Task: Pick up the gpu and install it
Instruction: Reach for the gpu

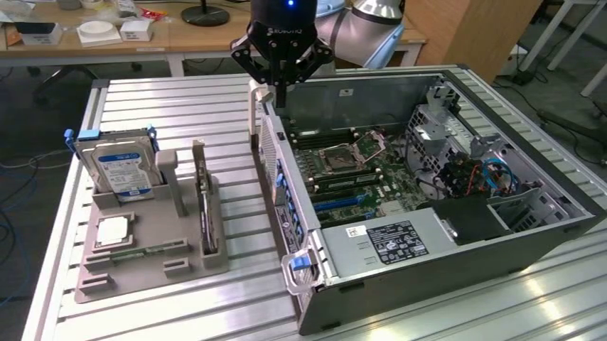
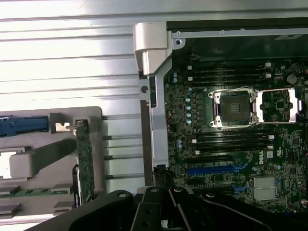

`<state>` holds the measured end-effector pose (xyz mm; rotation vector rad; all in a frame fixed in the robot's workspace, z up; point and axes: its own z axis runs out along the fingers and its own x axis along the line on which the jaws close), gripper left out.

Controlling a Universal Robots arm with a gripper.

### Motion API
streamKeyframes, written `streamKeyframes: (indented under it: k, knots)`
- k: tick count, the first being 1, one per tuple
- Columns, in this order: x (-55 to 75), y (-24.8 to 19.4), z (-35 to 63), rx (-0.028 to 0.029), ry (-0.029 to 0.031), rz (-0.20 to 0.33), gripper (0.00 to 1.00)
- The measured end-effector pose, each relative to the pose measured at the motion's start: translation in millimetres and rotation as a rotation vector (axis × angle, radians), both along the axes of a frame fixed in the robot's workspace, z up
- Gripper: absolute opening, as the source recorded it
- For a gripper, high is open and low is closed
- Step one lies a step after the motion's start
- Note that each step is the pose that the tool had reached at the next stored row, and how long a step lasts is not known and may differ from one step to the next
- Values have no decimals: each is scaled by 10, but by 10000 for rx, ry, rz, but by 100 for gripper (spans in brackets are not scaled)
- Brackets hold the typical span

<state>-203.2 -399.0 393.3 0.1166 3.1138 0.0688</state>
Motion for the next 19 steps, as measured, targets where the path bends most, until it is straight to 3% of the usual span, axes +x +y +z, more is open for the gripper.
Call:
streamKeyframes:
  k: [19]
  knots:
    - [-185,-1,0,1,-1,1,10]
